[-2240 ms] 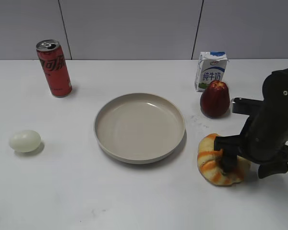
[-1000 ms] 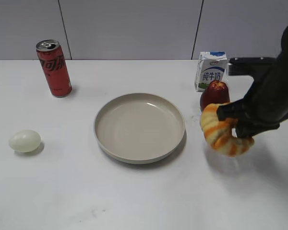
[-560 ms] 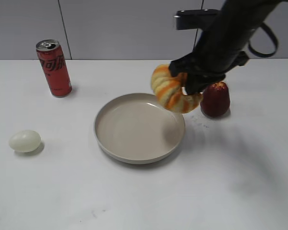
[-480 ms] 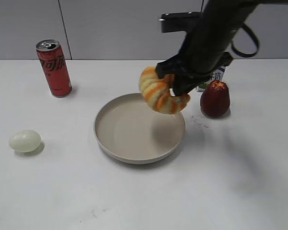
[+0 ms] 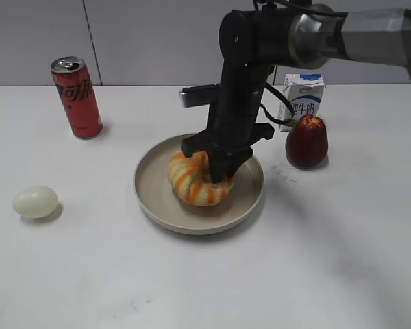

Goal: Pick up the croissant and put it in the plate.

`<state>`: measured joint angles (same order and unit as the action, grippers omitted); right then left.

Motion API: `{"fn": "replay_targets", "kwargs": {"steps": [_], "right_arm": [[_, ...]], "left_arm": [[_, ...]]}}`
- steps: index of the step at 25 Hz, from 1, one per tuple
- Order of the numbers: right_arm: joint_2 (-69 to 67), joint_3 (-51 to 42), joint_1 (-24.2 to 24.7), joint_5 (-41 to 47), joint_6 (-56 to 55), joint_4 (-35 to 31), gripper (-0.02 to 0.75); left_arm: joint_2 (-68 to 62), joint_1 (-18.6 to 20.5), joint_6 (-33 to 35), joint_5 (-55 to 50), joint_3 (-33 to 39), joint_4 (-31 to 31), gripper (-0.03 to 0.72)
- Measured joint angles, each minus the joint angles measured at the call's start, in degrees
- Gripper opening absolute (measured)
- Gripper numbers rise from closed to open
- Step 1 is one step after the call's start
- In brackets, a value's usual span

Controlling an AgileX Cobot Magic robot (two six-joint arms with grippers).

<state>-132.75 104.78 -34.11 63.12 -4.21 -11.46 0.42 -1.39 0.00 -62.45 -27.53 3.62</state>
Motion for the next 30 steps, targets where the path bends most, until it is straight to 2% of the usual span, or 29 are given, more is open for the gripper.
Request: {"fn": "replay_targets", "kwargs": {"steps": [6,9,13,16,22,25,30], "right_arm": [[-0.52,1.88,0.0,1.63,1.03,0.0,0.513],[-0.52,4.71,0.0,4.65,1.28,0.4,0.594],[-0.52,10.4,0.16,5.85,1.34,3.19,0.613],[0.47,13.34,1.58,5.85,2.28,1.7,0.612],[4.0,13.91,10.54,5.95,3.62,-1.37,0.592],[7.0,13.65,15.45,6.02,3.86,-0.74,0.591],[13.5,13.34,20.92,6.13,4.21,1.63,0.591]], "left_arm": [[0.0,0.0,0.0,0.0,0.0,0.0,0.55],[0.0,0.0,0.0,0.0,0.0,0.0,0.55],[0.0,0.0,0.0,0.0,0.0,0.0,0.55],[0.0,0.0,0.0,0.0,0.0,0.0,0.55],[0.0,0.0,0.0,0.0,0.0,0.0,0.55],[0.0,0.0,0.0,0.0,0.0,0.0,0.55],[0.0,0.0,0.0,0.0,0.0,0.0,0.55]]}}
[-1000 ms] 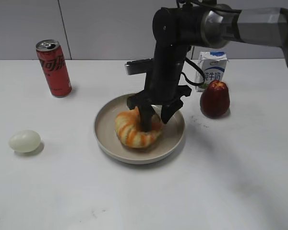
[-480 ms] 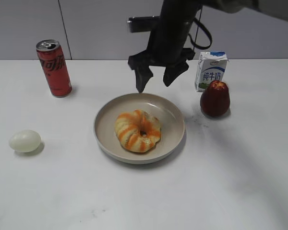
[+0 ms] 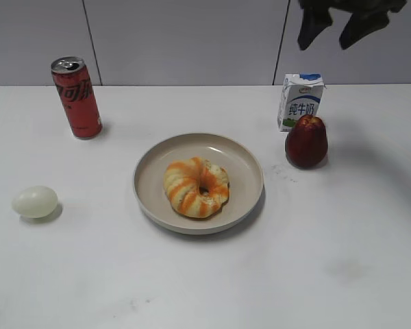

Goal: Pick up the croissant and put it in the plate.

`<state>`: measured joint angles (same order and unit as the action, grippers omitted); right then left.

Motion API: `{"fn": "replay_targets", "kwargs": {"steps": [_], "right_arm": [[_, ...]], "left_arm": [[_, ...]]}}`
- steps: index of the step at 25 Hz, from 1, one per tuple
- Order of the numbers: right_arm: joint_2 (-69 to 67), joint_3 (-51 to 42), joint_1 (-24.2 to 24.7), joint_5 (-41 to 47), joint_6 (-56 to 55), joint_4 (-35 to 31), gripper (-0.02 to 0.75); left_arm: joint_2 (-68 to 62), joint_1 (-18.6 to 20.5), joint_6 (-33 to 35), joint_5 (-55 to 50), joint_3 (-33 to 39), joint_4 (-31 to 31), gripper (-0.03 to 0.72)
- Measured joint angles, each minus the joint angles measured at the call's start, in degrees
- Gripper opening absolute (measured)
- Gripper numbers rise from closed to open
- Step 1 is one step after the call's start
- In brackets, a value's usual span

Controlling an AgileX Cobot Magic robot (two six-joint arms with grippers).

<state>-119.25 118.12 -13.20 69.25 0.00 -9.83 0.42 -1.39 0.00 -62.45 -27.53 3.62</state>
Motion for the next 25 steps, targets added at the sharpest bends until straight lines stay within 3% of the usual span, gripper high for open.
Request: {"fn": "replay_targets", "kwargs": {"steps": [8,17,25], "right_arm": [[12.79,-11.96,8.63,0.0,2.15,0.6,0.591],[38.09,-41.25,8.97,-0.08,5.96,1.98,0.589],[61.98,-65.43,8.97,-7.94,6.12,2.64,0.589]], "left_arm": [[0.0,0.0,0.0,0.0,0.0,0.0,0.55],[0.0,0.0,0.0,0.0,0.0,0.0,0.55],[0.0,0.0,0.0,0.0,0.0,0.0,0.55]]}}
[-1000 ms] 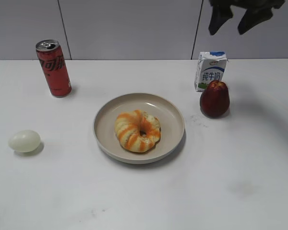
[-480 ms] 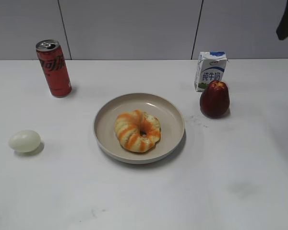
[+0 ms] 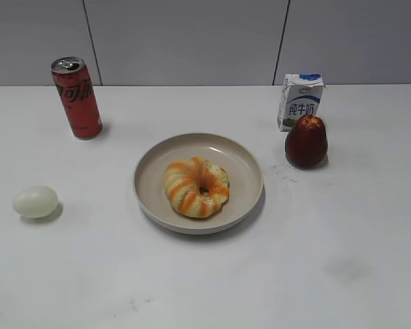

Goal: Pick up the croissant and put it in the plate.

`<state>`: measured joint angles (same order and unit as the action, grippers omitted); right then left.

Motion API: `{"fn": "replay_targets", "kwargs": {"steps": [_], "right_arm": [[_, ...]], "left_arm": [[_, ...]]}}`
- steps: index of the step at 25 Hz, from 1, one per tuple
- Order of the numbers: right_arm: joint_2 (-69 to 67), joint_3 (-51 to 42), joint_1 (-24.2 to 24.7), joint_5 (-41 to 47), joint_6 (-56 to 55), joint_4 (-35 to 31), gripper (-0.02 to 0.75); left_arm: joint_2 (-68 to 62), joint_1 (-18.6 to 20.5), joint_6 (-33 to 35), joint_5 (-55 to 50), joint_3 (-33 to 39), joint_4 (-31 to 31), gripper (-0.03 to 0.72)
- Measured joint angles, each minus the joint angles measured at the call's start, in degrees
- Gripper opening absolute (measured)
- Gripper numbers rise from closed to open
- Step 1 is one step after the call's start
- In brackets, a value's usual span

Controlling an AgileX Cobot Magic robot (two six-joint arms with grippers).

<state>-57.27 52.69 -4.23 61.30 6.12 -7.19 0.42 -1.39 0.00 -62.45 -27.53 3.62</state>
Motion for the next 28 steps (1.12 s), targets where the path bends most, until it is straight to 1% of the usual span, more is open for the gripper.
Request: {"fn": "replay_targets", "kwargs": {"steps": [6,11,17,28], "right_arm": [[15.23,-14.28,0.0,-4.65,0.05,0.0,0.589],[26.25,-21.55,0.0,-5.08,0.16,0.01,0.589],[37.42,-23.7,0.0,-2.68,0.73,0.06,0.587],[54.26,-23.93,0.0,-2.26,1.19,0.01,0.587]], "left_arm": [[0.0,0.0,0.0,0.0,0.0,0.0,0.55],[0.0,0.0,0.0,0.0,0.0,0.0,0.55],[0.0,0.0,0.0,0.0,0.0,0.0,0.55],[0.0,0.0,0.0,0.0,0.0,0.0,0.55]]}}
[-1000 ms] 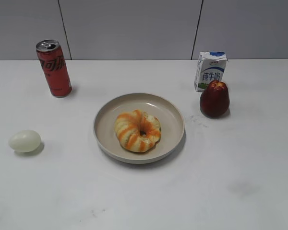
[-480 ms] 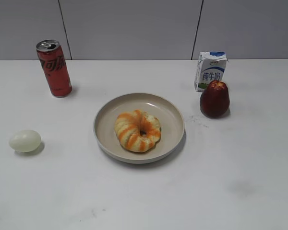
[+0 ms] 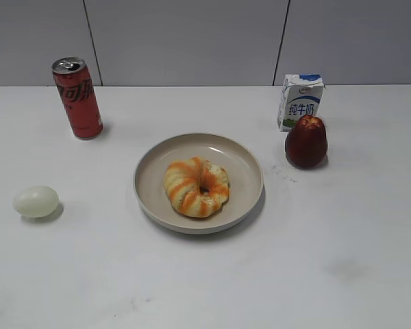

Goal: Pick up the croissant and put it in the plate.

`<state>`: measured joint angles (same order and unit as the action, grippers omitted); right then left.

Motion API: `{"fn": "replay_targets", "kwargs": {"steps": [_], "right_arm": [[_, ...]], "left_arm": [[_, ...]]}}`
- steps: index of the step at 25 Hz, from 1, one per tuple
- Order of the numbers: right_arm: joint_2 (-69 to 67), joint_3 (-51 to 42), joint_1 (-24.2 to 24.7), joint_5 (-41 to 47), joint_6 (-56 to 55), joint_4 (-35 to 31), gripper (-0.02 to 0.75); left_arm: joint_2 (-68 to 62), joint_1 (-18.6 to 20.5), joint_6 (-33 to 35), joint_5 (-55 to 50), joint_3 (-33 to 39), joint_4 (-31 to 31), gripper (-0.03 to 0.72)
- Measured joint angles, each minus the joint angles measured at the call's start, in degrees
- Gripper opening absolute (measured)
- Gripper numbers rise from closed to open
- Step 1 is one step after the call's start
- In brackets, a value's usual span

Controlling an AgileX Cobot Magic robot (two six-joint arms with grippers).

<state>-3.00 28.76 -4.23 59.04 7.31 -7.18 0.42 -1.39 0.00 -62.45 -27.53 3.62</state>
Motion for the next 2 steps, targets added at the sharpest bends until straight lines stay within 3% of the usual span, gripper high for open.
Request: {"fn": "replay_targets", "kwargs": {"steps": [2], "right_arm": [[1.79,0.0,0.0,0.07,0.01,0.0,0.587]], "left_arm": [[0.0,0.0,0.0,0.0,0.0,0.0,0.55]]}}
